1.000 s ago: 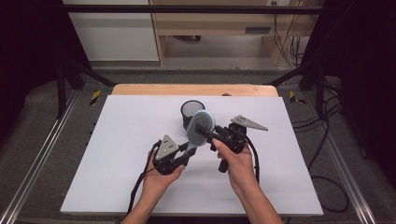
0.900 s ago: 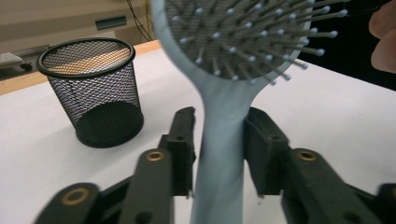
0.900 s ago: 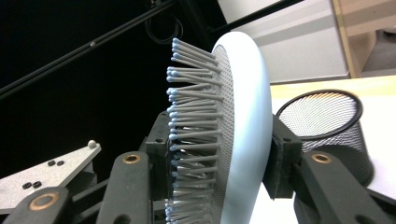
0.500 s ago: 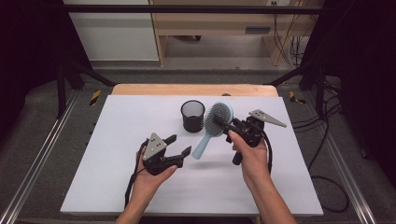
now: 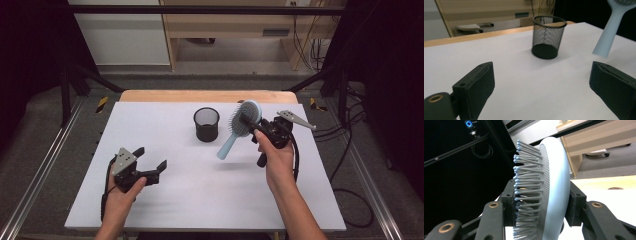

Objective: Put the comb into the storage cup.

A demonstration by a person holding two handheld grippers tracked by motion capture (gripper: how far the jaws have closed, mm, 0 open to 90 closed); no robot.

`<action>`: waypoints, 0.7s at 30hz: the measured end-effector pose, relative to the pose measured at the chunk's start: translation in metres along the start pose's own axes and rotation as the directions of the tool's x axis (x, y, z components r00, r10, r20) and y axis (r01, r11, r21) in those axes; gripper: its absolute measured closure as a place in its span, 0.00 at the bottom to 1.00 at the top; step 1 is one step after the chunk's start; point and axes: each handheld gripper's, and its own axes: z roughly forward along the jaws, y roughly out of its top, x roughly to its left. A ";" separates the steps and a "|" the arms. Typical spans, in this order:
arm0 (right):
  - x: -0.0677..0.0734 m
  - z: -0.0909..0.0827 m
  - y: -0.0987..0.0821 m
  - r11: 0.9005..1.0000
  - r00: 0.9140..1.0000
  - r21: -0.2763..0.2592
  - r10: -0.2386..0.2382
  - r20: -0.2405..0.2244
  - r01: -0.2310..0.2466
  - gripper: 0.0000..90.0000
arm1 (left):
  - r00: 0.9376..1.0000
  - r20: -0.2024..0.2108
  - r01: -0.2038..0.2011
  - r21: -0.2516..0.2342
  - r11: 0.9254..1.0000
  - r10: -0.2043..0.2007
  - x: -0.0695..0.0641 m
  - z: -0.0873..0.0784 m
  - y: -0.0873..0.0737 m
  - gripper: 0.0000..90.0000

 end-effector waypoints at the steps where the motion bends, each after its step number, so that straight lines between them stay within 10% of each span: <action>1: 0.000 0.000 0.002 1.000 1.000 -0.005 -0.004 0.006 0.004 0.59 | 1.000 -0.002 0.014 -0.011 1.000 -0.014 0.004 -0.002 -0.001 0.07; 21: -0.006 0.008 0.057 0.995 0.995 -0.089 -0.043 0.090 0.051 0.59 | 0.996 -0.082 0.015 -0.079 0.997 -0.021 0.025 -0.020 -0.010 0.04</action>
